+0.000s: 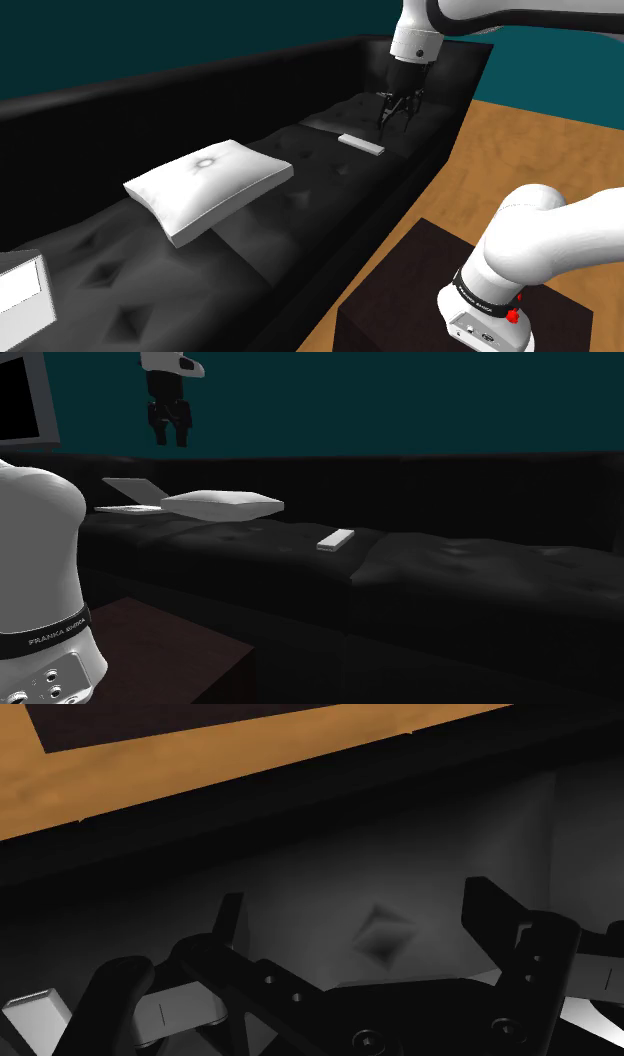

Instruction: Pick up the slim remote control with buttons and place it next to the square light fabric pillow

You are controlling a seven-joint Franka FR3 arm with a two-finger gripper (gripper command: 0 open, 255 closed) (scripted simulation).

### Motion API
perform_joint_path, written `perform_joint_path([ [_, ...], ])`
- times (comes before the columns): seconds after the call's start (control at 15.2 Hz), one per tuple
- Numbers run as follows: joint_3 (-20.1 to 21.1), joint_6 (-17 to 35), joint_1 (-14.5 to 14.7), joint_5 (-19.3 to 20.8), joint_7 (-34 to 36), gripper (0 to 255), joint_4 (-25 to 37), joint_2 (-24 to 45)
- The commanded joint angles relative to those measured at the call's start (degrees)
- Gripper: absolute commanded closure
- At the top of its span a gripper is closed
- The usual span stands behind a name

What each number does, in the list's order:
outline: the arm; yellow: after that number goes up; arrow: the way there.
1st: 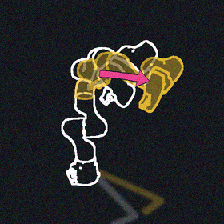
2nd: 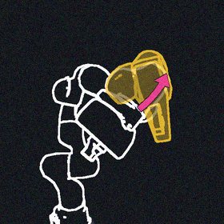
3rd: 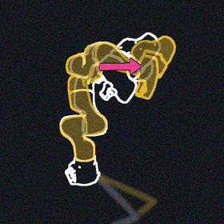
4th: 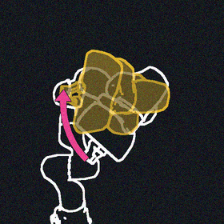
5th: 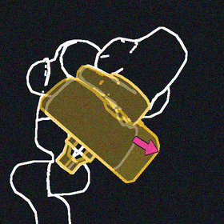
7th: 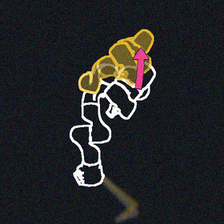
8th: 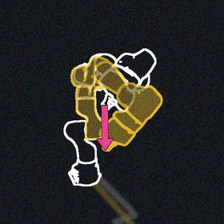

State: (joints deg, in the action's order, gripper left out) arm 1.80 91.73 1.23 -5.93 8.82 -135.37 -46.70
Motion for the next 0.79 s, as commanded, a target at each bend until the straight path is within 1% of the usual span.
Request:
perform_joint_path([
  [0.0,0.00,0.00,0.00,0.00,0.00,0,0.00,0.00],
  [0.4,-4.57,7.49,-1.95,3.32,-5.85,0,-0.32,8.04],
  [0.73,-8.23,13.39,-3.29,5.20,-10.45,0,1.39,16.21],
])
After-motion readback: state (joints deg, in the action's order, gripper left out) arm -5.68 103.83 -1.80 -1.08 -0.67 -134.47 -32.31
